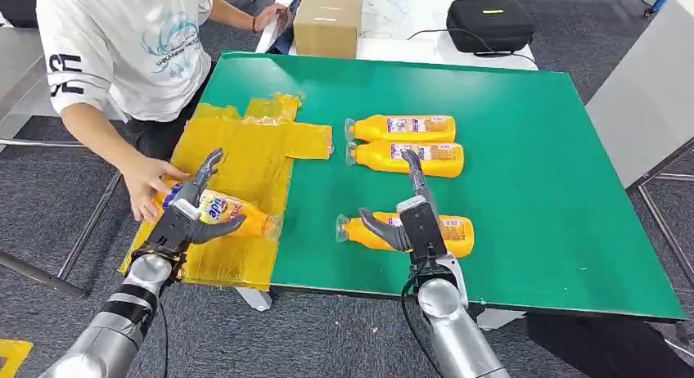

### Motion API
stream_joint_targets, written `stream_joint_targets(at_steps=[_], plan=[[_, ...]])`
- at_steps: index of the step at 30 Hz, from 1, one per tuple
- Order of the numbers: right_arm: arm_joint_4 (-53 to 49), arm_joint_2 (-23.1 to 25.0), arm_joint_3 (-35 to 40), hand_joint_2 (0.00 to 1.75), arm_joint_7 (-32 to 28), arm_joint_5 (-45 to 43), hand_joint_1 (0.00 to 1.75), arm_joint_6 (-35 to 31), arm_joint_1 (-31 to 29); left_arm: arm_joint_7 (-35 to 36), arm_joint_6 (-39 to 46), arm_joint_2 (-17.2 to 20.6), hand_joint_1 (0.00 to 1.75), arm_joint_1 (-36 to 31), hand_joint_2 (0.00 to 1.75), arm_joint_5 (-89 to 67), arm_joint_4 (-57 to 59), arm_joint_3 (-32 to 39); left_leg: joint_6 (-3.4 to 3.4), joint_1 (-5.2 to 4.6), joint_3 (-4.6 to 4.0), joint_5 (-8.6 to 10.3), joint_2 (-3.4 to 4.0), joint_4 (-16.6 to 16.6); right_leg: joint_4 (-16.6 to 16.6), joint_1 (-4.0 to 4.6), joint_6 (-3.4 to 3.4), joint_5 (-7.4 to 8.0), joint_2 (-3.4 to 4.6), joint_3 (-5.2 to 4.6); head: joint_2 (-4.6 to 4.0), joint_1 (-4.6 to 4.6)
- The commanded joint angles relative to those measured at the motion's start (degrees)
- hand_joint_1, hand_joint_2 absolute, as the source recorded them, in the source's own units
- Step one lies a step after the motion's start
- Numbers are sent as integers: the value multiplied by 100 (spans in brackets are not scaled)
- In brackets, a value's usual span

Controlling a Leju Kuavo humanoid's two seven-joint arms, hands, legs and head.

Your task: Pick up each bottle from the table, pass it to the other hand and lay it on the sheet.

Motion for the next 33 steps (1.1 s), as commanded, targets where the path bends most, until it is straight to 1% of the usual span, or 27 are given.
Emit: stream_joint_targets(at_steps=[1,3,4,5,7,8,9,11,12,13,14,15,16,17,18,20,21,25,26,28,29,31,33], plan=[[1107,-336,193,175,967,1196,0,-184,-348,281,-101,-1164,0,-75,175,-31,-65,866,-1,2,19,-4,-15,-5,-8,2,-3,-8,-16,25,0,0],[1116,-343,185,175,964,1206,0,-192,-316,313,-50,-1226,0,-76,175,-66,-81,842,0,1,17,-3,-20,-5,-8,1,-2,-8,-21,26,0,0],[1116,-343,185,175,964,1206,0,-192,-316,313,-50,-1226,0,-76,175,-66,-81,842,-1,3,48,-18,-26,-4,-10,4,-8,-24,-29,61,0,0],[1123,-363,219,175,1088,1456,0,-201,-301,314,-260,-1274,0,-65,175,22,-94,904,-1,2,22,-11,-16,0,-6,3,-4,-13,-17,34,0,2],[1148,-404,242,175,1206,1635,0,-186,-244,376,-327,-1400,0,-89,175,26,-54,868,-2,0,21,-11,-8,-2,-5,1,-5,-12,-9,30,0,2],[1159,-446,268,175,1338,1862,0,-272,-183,489,-167,-1489,0,-123,175,-32,3,850,-1,-2,7,-5,-12,-2,-5,-1,-2,-6,-12,19,0,0],[1136,-477,238,175,1371,1894,0,-196,-113,485,-321,-1562,0,-141,175,115,34,880,-3,-2,19,-10,-15,-3,-6,0,-5,-13,-15,32,0,2],[1185,-597,232,175,1583,2147,0,-106,6,552,-327,-1666,0,-187,175,169,113,843,-1,0,9,-5,-19,-3,-9,1,-3,-8,-18,21,0,0],[1203,-648,217,175,1614,2200,0,-67,52,559,-355,-1683,0,-193,175,182,125,813,-2,0,21,-10,-27,-4,-9,2,-6,-15,-27,34,0,0],[1212,-668,211,175,1637,2238,0,-64,86,564,-335,-1683,0,-198,175,146,134,776,-2,0,16,-7,-29,-3,-10,2,-5,-13,-29,29,0,0],[1208,-757,210,175,1793,2478,0,34,152,581,-389,-1698,0,-202,175,203,155,743,-1,1,8,-4,-24,-3,-10,2,-3,-8,-25,19,0,0],[1222,-818,225,175,1903,2662,0,57,174,581,-393,-1694,0,-199,175,203,155,714,-1,1,20,-9,-29,-4,-12,3,-5,-14,-30,32,0,0],[1230,-838,210,175,1896,2652,0,63,195,581,-393,-1694,0,-195,175,203,156,713,0,1,13,-8,-21,-2,-11,2,-3,-10,-22,24,0,2],[1188,-941,256,175,2086,3026,0,160,214,550,-489,-1687,0,-161,175,281,98,709,0,0,10,-8,-15,-2,-9,2,-2,-8,-16,18,0,0],[1186,-956,244,175,2084,3020,0,159,217,550,-490,-1682,0,-156,175,282,98,710,0,-1,18,-11,-18,-1,-9,1,-4,-12,-18,28,0,0],[1076,-1039,253,175,2263,3353,0,239,243,576,-538,-1682,0,-118,175,324,26,734,1,-1,3,-7,-13,-1,-8,1,-2,-5,-12,11,0,-2],[1040,-1074,263,175,2311,3458,0,285,245,585,-555,-1680,0,-108,175,329,6,734,-2,-1,18,-12,-17,-1,-8,1,-5,-13,-16,27,0,0],[1034,-1087,253,175,2310,3457,0,285,236,585,-555,-1677,0,-103,175,329,7,736,1,-1,0,-5,-8,0,-8,1,-1,-3,-9,7,0,0],[983,-1157,292,175,2428,3582,0,484,224,597,-604,-1668,0,-101,175,341,3,741,-1,0,14,-11,-11,0,-8,2,-5,-10,-13,23,0,0],[982,-1336,389,175,2676,3962,0,672,141,602,-635,-1654,0,-95,175,344,-3,768,1,-2,3,-6,-10,-1,-7,-1,-2,-6,-12,12,0,0],[964,-1404,396,175,2769,4089,0,722,109,606,-646,-1653,0,-86,175,342,-10,781,-1,-1,17,-13,-9,-1,-7,1,-5,-11,-11,26,0,0],[956,-1474,398,175,2891,4322,0,747,30,612,-667,-1656,0,-58,175,342,-37,816,2,-4,3,-6,-6,-1,-6,-3,-1,-5,-8,10,0,0],[971,-1487,346,175,3034,4606,0,792,-43,624,-708,-1675,0,-11,175,331,-88,864,0,-3,12,-11,-7,0,-5,-1,-4,-9,-8,20,0,0]])
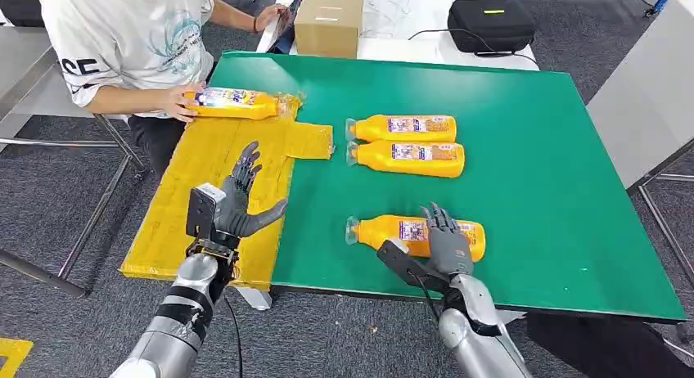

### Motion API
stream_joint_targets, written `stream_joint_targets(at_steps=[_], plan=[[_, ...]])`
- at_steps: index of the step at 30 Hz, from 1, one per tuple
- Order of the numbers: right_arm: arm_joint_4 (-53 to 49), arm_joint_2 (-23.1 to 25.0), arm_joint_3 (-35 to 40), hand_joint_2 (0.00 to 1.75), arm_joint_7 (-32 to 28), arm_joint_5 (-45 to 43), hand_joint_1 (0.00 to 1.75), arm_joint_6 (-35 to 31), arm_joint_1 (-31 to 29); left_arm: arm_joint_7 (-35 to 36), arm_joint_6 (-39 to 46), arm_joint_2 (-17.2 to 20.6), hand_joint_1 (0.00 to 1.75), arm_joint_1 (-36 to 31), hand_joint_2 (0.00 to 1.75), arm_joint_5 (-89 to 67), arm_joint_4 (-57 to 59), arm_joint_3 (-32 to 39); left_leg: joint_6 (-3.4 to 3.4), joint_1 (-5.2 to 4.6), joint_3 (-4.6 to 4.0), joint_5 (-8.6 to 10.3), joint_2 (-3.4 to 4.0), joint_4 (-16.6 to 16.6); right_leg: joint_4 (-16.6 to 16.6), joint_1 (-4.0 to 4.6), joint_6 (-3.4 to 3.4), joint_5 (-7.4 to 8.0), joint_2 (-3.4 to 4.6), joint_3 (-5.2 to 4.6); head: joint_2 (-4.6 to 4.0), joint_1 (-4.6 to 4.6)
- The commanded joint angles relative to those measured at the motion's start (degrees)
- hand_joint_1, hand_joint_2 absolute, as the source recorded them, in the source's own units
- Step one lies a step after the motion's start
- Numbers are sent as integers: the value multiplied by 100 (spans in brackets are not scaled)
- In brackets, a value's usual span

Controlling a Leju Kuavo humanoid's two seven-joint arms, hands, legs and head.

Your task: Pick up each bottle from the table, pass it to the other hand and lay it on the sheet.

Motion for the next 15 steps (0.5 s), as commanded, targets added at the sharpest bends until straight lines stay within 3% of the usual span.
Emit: stream_joint_targets(at_steps=[1,4,5,10,11,15], plan=[[221,-470,180,175,468,647,0,345,-300,56,-123,-10,0,-45,175,-3,99,184,-3,0,14,-5,-4,-3,-3,1,-5,-6,-5,16,0,0],[426,-512,204,175,466,646,0,688,-415,45,-179,-7,0,-66,175,-23,164,199,-3,0,16,-6,2,-2,-3,1,-5,-5,-2,17,0,0],[586,-513,222,175,346,531,148,872,-484,23,-197,-4,0,-93,175,-36,212,201,-5,1,25,-11,4,-2,-1,2,-8,-9,0,25,0,0],[653,-554,225,175,311,483,148,950,-534,11,-214,0,0,-111,175,-40,237,200,-4,2,14,-3,-2,-4,-4,4,-5,-3,-7,15,0,-2],[723,-539,234,175,253,407,175,1021,-570,-4,-240,5,0,-128,175,-44,262,196,-4,2,19,-4,-2,-5,-5,4,-5,-5,-8,20,0,-2],[1353,-580,348,175,-271,-215,175,1600,-985,-75,-396,29,0,-268,175,-34,518,169,-4,2,28,-7,2,-5,-4,3,-7,-7,-3,26,0,-2]])
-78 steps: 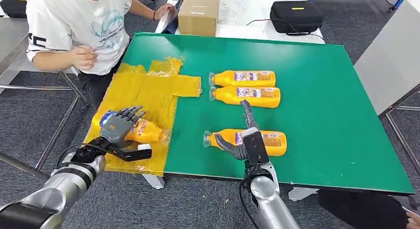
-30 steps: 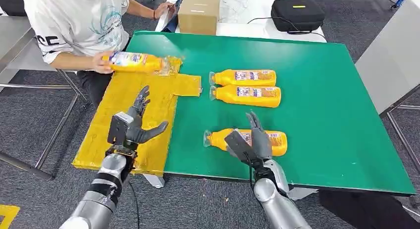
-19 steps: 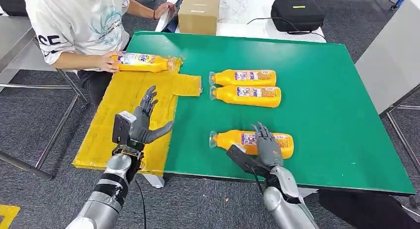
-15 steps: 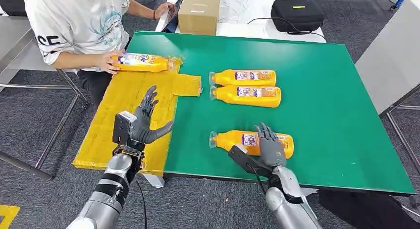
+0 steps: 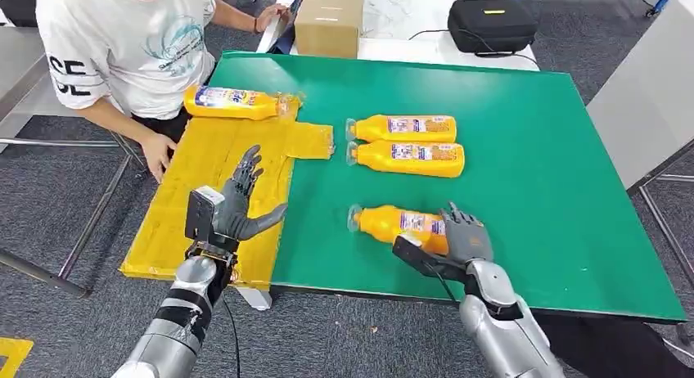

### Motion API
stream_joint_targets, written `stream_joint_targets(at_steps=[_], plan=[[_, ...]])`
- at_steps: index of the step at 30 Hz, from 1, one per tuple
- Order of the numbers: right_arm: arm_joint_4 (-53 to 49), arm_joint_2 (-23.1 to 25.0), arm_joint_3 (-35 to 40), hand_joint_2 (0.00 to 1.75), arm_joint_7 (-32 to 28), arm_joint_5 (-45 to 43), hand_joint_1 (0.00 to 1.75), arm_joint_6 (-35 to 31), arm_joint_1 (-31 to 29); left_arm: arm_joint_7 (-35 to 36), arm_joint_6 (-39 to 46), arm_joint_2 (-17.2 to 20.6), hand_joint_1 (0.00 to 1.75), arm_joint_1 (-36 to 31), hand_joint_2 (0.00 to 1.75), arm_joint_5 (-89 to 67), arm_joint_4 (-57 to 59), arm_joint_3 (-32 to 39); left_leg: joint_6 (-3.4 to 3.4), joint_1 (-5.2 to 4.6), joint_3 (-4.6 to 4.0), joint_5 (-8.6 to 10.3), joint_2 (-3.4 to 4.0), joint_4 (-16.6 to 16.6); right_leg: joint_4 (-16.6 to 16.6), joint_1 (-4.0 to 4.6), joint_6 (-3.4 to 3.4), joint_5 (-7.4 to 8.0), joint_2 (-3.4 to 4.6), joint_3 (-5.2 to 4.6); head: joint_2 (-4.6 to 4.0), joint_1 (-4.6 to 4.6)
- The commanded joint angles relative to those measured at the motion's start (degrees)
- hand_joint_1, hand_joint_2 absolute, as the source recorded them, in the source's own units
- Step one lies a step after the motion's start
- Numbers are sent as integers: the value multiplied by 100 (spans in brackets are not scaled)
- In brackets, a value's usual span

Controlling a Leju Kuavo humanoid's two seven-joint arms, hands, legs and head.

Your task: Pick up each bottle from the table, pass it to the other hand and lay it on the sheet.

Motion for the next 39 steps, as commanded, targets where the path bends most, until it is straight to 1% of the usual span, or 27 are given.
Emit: stream_joint_targets(at_steps=[1,2,5,6,8,10,12,14,16,17,20,21,22,23,24,26,27,28,29,30,32,35,37,39], plan=[[1358,-128,362,175,-672,-805,175,734,-663,-89,-194,33,0,-385,175,12,629,77,-3,1,20,-5,5,-5,-5,2,-5,-4,4,19,0,0],[1378,-130,375,175,-679,-819,175,731,-680,-95,-196,33,0,-395,175,14,646,78,-5,2,31,-9,6,-5,-6,2,-8,-7,5,31,0,-2],[1378,-130,375,175,-679,-819,175,731,-680,-95,-196,33,0,-395,175,14,646,78,-3,4,25,-3,6,-4,-8,4,-4,-1,4,23,0,0],[1378,-130,375,175,-679,-819,175,731,-680,-95,-196,33,0,-395,175,14,646,78,-6,4,41,-6,4,-7,-10,4,-9,-4,3,39,0,0],[1397,-127,415,175,-680,-848,175,706,-683,-102,-197,34,0,-396,175,16,655,80,-3,4,30,-3,11,-3,-9,4,-5,2,8,24,0,0],[1483,-143,446,175,-895,-1211,175,832,-768,-134,-189,36,0,-462,175,10,738,64,-4,5,36,-3,10,-4,-11,6,-7,2,6,29,0,0],[1637,-119,571,175,-1055,-1651,175,748,-910,-147,-121,27,0,-583,175,21,892,37,-5,4,43,-3,8,-4,-9,5,-10,2,4,33,0,-2],[1441,67,447,175,-1192,-2035,175,379,-775,-68,55,-4,0,-639,175,42,941,16,-6,4,49,-3,11,-4,-10,6,-12,4,5,39,0,0],[1079,366,234,175,-1311,-2313,175,-144,-533,42,213,-31,0,-658,175,60,931,-13,-5,6,51,-3,28,-5,-11,7,-22,17,13,38,0,0],[860,597,162,175,-1387,-2413,175,-449,-409,140,300,-58,0,-671,175,81,938,-22,-6,7,49,-3,32,-4,-10,8,-23,17,15,34,0,0],[809,683,213,175,-1302,-2380,175,-505,-389,148,313,-68,0,-673,175,81,940,-34,-12,8,57,-8,39,-6,-5,10,-29,11,22,36,0,0],[297,1438,-312,175,-2516,-3029,175,-1616,-38,344,325,-183,0,-691,175,-46,978,-230,-11,5,53,-7,34,-5,-2,8,-28,9,17,33,0,-2],[88,1729,-53,175,-2184,-2803,175,-1876,45,423,465,-308,0,-675,175,-42,963,-308,-11,5,47,-5,34,-5,-1,7,-26,11,16,26,0,-2],[-57,1740,159,175,-1950,-2802,175,-1942,80,453,549,-321,0,-667,175,10,946,-416,-10,8,45,-6,39,-2,0,10,-25,12,21,24,0,-2],[-57,1740,159,175,-1950,-2802,175,-1942,80,453,549,-321,0,-667,175,10,946,-416,-14,10,54,-13,38,-3,2,12,-30,4,21,32,0,0],[-57,1696,153,175,-1950,-2803,175,-1939,75,454,549,-310,0,-665,175,11,946,-420,-11,12,24,-3,31,0,7,14,-26,5,16,12,0,0],[-92,1696,141,175,-2026,-2974,175,-1961,87,496,565,-305,0,-668,175,57,948,-451,-13,12,34,-12,39,0,10,14,-29,-2,23,17,0,-7],[-50,1672,211,175,-2071,-3015,175,-2008,44,566,486,-301,0,-679,175,189,964,-497,-10,8,23,-5,34,-3,8,10,-26,2,18,2,0,-7],[17,1699,256,175,-2109,-3077,175,-2025,-8,576,476,-310,0,-673,175,249,961,-561,-13,13,34,-14,36,0,8,15,-29,-4,19,14,0,-2],[39,1731,277,175,-2119,-3080,175,-2021,-38,601,434,-333,0,-673,175,289,971,-560,-10,12,27,-9,22,0,8,14,-28,-5,4,12,0,-2],[263,1837,377,175,-2233,-3128,175,-2092,-193,650,334,-346,0,-646,175,379,942,-727,-7,11,2,-2,21,1,6,11,-25,4,13,-8,0,0],[495,1943,520,175,-2252,-3113,175,-2141,-374,679,286,-375,0,-630,175,434,915,-906,-8,5,-4,-3,35,1,7,5,-25,7,24,-16,0,0],[735,1999,622,175,-2271,-3143,175,-2151,-553,736,85,-371,0,-579,175,595,806,-1052,-9,1,-1,-3,28,-1,8,1,-26,5,16,-13,0,0],[806,2017,635,175,-2271,-3155,175,-2155,-602,737,62,-361,0,-555,175,612,757,-1099,-12,3,8,-8,28,1,9,4,-29,0,18,-3,0,0]])
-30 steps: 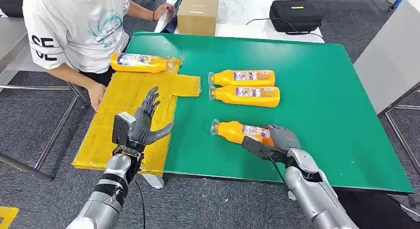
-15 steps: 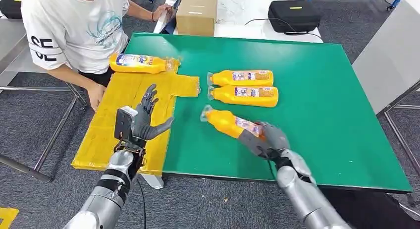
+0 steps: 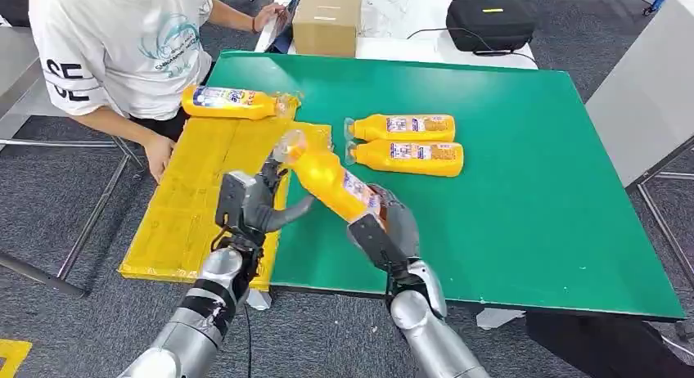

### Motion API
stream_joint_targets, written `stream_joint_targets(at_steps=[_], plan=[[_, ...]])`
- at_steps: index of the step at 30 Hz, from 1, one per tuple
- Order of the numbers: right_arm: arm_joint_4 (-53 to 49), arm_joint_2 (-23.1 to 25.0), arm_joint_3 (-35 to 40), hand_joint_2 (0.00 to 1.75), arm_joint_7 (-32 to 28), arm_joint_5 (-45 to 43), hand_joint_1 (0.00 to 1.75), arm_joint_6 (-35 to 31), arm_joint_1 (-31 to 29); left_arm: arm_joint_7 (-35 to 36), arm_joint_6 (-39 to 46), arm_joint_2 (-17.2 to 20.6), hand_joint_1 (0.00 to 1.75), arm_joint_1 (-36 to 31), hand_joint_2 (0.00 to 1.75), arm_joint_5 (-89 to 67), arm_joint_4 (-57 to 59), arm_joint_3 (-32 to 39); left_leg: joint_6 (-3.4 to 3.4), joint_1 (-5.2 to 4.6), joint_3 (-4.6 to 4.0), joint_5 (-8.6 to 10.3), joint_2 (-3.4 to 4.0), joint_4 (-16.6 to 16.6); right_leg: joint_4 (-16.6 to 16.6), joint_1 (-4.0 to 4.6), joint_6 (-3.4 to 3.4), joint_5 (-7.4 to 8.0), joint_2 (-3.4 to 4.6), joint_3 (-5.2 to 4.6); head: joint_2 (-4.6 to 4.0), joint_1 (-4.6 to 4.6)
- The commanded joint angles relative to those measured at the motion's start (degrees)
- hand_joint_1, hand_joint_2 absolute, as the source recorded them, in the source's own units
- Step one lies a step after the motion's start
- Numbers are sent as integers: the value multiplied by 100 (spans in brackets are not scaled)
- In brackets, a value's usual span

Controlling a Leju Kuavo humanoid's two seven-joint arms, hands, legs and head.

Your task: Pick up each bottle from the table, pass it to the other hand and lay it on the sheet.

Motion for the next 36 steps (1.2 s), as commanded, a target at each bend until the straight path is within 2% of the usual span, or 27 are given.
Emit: stream_joint_targets(at_steps=[1,21,31,32,33,35,36], plan=[[834,227,375,175,-78,-101,175,-45,-679,95,-331,69,0,-124,175,245,121,-611,-6,2,16,-8,10,0,1,3,-7,-5,10,13,0,0],[1412,433,589,175,-134,-115,175,122,-958,105,-447,103,0,53,175,412,-269,-840,-6,3,17,-11,8,0,3,3,-8,-9,8,14,0,0],[2093,457,1286,175,143,372,175,540,-1252,278,-528,102,0,-67,175,709,-182,-760,-5,3,10,-6,7,-3,1,3,-6,-6,5,6,0,0],[2138,431,1360,175,162,443,175,579,-1282,281,-595,121,49,-78,175,757,-160,-742,-7,4,24,-13,10,-1,3,4,-9,-12,8,18,0,0],[2157,426,1365,175,156,427,175,614,-1288,278,-582,135,175,-79,175,760,-154,-726,-6,4,18,-11,7,0,3,4,-8,-10,6,14,0,0],[2266,393,1505,175,232,557,175,739,-1347,251,-616,159,175,-64,175,797,-174,-675,-3,2,5,-4,7,-3,0,2,-5,-4,5,1,0,0],[2344,395,1563,175,287,635,159,755,-1392,250,-576,147,175,-34,175,801,-225,-625,-5,4,19,-11,9,-2,1,4,-8,-10,7,15,0,0]])
